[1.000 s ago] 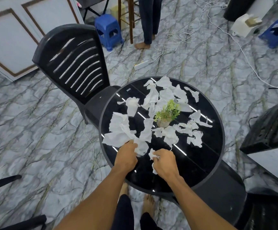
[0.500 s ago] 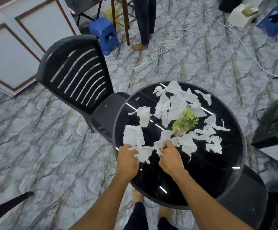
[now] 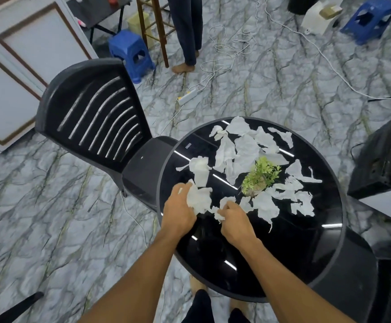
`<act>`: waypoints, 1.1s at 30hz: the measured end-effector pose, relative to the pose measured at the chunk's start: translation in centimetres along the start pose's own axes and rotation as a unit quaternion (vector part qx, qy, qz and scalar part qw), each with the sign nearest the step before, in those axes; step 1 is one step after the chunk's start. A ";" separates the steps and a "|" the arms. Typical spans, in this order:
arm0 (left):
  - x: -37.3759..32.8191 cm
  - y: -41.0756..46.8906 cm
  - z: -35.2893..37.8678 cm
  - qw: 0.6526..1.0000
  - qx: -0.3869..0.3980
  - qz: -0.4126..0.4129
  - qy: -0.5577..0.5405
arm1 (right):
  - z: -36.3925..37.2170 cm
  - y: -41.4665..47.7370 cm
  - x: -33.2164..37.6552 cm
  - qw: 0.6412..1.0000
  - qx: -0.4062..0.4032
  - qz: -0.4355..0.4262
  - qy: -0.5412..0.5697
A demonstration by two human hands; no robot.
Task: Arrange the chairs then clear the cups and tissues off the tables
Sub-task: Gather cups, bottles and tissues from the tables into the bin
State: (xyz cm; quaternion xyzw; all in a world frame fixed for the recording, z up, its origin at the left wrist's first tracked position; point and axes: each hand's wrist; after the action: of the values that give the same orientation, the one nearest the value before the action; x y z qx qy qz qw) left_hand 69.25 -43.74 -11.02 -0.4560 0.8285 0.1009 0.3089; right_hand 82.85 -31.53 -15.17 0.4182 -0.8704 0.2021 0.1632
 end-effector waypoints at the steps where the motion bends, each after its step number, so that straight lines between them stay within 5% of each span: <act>1: 0.2 0.8 0.1 0.999 0.025 -0.010 0.033 | 0.1 0.1 -0.1 1.000 -0.002 0.009 0.005; 5: 1.3 1.3 1.5 0.987 0.101 0.023 0.122 | 0.5 -0.1 -0.1 1.000 -0.002 -0.018 0.000; 13: 0.4 -2.0 3.1 0.995 0.003 0.036 0.090 | -0.6 -1.7 -0.1 0.990 -0.112 0.007 0.081; 22: -6.9 -5.4 5.0 0.996 -0.077 0.046 0.003 | -2.7 -6.3 -4.9 0.932 -0.245 0.099 0.250; 27: -11.7 -6.1 7.8 0.997 0.008 0.077 -0.020 | -3.4 -10.4 -9.3 0.928 -0.291 0.079 0.217; 33: -15.6 -6.0 11.4 0.973 0.148 0.162 0.072 | -4.5 -12.5 -13.9 0.918 -0.289 0.178 0.203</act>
State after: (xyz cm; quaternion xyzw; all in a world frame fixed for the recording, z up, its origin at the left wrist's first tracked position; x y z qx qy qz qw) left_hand 85.12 -31.17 -9.90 -0.2712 0.9170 -0.0067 0.2924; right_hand 101.62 -27.25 -14.88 0.1410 -0.8992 0.0475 0.4114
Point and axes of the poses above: each hand's wrist, its own y-axis towards the middle knuckle, its own z-axis out of the palm, x = y × z, and after that the axes turned 8 degrees about -x, right-handed
